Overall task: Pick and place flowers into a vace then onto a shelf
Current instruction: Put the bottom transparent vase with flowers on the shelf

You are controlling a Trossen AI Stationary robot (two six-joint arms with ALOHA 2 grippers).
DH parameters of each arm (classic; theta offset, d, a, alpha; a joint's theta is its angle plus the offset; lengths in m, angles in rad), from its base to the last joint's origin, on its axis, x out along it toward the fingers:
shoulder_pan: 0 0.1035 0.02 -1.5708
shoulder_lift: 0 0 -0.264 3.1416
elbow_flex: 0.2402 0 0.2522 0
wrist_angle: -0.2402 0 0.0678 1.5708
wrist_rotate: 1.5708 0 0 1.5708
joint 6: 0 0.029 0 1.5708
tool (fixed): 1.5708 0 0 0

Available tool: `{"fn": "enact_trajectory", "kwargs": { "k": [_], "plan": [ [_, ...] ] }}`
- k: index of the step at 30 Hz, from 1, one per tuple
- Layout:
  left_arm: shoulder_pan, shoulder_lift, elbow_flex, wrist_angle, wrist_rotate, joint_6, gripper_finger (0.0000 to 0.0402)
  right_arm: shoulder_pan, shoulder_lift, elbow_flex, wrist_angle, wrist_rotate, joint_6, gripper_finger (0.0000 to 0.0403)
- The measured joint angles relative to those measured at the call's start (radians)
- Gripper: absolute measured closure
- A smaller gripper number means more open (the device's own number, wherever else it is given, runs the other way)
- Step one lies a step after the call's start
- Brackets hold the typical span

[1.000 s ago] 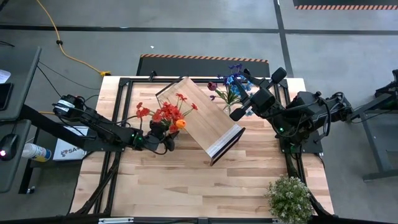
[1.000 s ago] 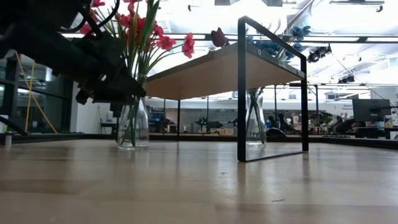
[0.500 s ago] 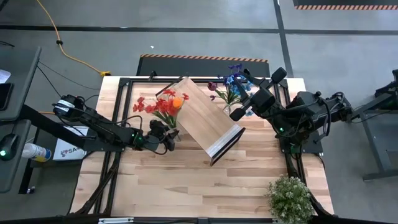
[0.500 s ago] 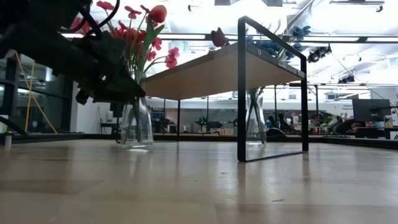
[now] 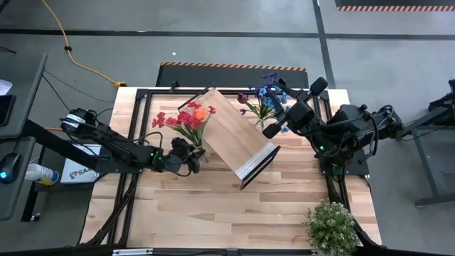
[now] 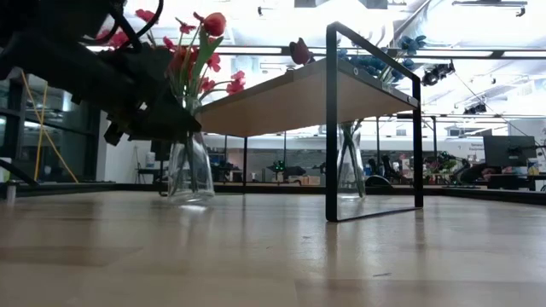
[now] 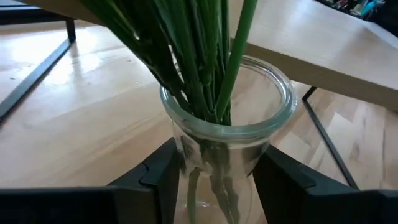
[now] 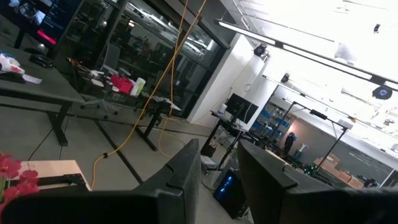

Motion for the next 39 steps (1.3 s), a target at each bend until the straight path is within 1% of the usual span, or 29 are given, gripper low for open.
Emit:
{"fn": "enact_trajectory", "kwargs": {
  "k": [6,11,14,20,23,25,28,32,39],
  "plan": [
    [-0.068,0.0,0.0,-0.007,-0.036,-0.011,0.0199,0.0,0.0,0.0,0.0,0.0,0.0,0.0304],
    [-0.136,0.0,0.014,-0.046,-0.074,-0.064,0.0199,0.0,0.0,0.0,0.0,0.0,0.0,0.0304],
    [-0.172,0.0,0.076,-0.175,-0.094,-0.1,0.0199,0.0,0.0,0.0,0.0,0.0,0.0,0.0304],
    [-0.226,0.0,0.285,-0.604,-0.097,-0.203,0.0199,0.0,0.0,0.0,0.0,0.0,0.0,0.0304],
    [-0.25,0.0,0.387,-0.788,-0.098,-0.238,0.0199,0.0,0.0,0.0,0.0,0.0,0.0,0.0304],
    [-0.267,0.0,0.45,-0.88,-0.112,-0.255,0.0199,0.0,0.0,0.0,0.0,0.0,0.0,0.0304],
    [-0.293,-0.001,0.527,-0.976,-0.139,-0.272,0.0199,0.0,0.0,0.0,0.0,0.0,0.0,0.0304],
    [-0.325,-0.001,0.596,-1.04,-0.192,-0.274,0.0199,0.0,0.0,0.0,0.0,0.0,0.0,0.0304],
    [-0.336,-0.001,0.728,-1.137,-0.202,-0.287,0.0199,0.0,0.0,0.0,0.0,0.0,-0.03,0.0304]
  ]
}}
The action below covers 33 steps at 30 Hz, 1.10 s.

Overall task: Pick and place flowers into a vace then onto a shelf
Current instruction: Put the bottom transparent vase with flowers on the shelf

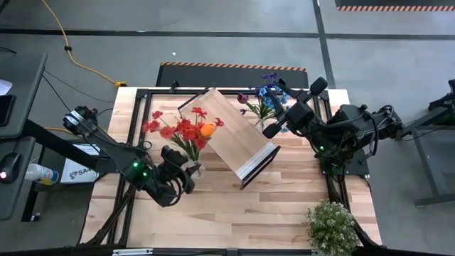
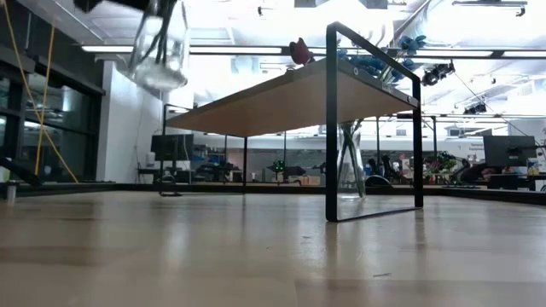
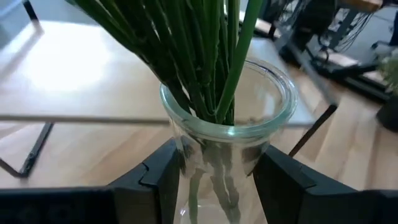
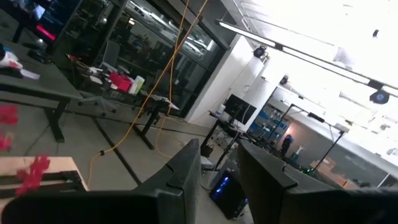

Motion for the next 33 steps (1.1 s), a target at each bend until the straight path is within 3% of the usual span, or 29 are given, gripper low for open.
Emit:
{"fn": "enact_trajectory", "kwargs": {
  "k": [15,22,28,33],
  "plan": [
    [0.034,-0.001,0.267,-0.273,-0.179,0.06,0.0199,0.0,0.0,0.0,0.0,0.099,-0.196,0.0304],
    [0.166,-0.001,0.292,-0.281,-0.151,0.137,0.0199,-0.02,0.0,0.0,0.0,0.128,-0.24,0.0304],
    [0.298,-0.006,0.293,-0.282,-0.119,0.247,0.0199,-0.089,0.0,0.0,0.001,0.263,-0.241,0.0304],
    [0.401,-0.034,0.292,-0.254,-0.113,0.352,0.0199,-0.139,-0.019,0.0,0.007,0.297,-0.194,0.0304]
  ]
}}
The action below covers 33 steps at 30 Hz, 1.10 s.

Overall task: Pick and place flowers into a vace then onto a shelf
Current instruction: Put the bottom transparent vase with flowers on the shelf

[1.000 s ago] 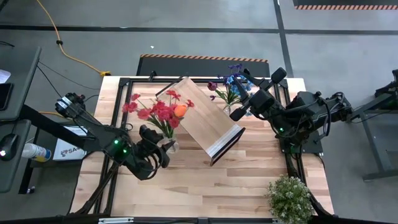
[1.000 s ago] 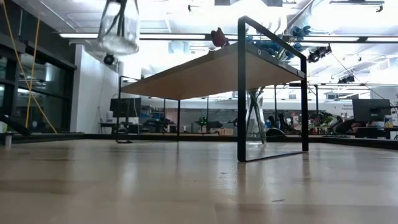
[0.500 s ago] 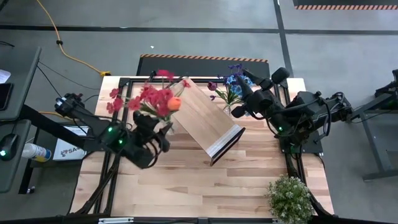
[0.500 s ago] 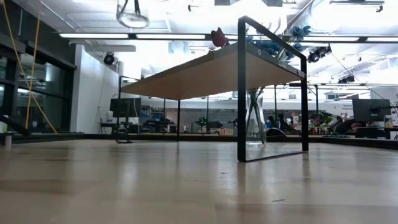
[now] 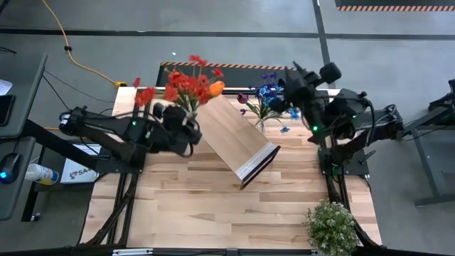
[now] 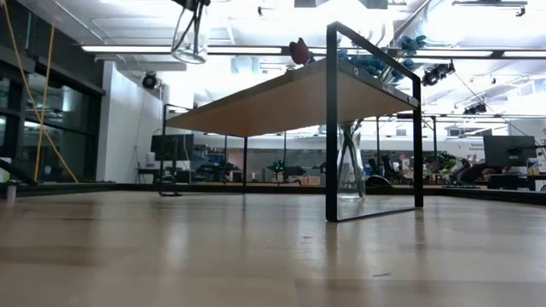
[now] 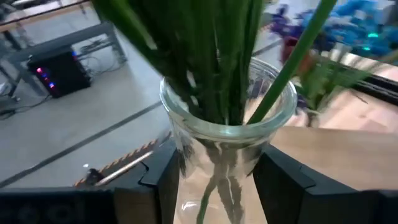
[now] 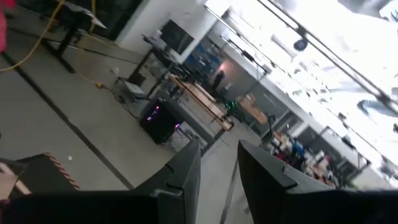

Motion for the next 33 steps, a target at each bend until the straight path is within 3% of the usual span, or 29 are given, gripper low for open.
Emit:
{"fn": "enact_trajectory", "kwargs": {
  "k": [7,16,24,33],
  "plan": [
    [0.12,-0.063,-0.009,0.162,0.058,0.185,0.0199,-0.057,-0.038,0.0,-0.003,0.042,0.049,0.0304],
    [0.259,-0.102,-0.057,0.439,0.262,0.406,0.0199,-0.128,-0.08,0.0,-0.009,0.071,0.093,0.0304],
    [0.374,-0.102,-0.181,0.651,0.441,0.464,0.0199,-0.163,-0.113,0.0,-0.025,0.081,0.093,0.0304],
    [0.453,-0.101,-0.345,0.796,0.51,0.46,0.0199,-0.163,-0.134,0.0,-0.083,0.089,0.125,0.0304]
  ]
}}
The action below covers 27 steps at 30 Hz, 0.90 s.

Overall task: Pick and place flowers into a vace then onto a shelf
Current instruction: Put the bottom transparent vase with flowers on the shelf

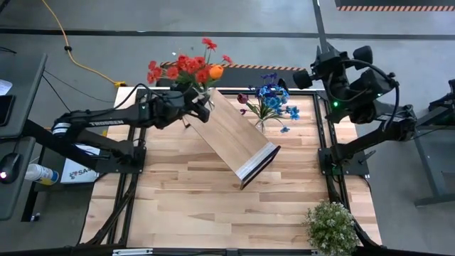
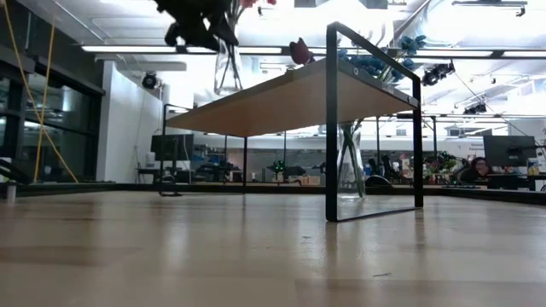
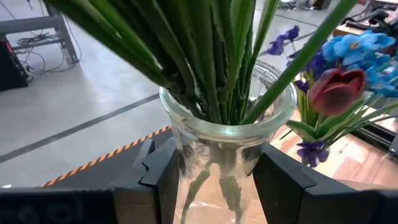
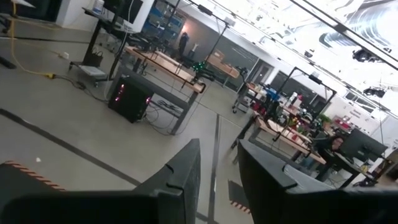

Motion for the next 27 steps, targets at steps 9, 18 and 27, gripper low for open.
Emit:
{"fn": "enact_trajectory", "kwargs": {
  "k": [9,18,27],
  "plan": [
    [0.031,0.0,-0.135,0.142,0.033,-0.004,0.0199,-0.004,-0.002,0.0,-0.064,0.007,0.031,0.0304],
    [0.03,0.005,-0.139,0.136,0.068,0.008,0.0199,-0.004,-0.003,0.0,-0.107,0.008,0.081,0.0304],
    [0.03,0.059,-0.137,0.135,0.073,0.023,0.0199,-0.004,-0.003,0.0,-0.118,0.008,0.082,0.0304]
  ]
}}
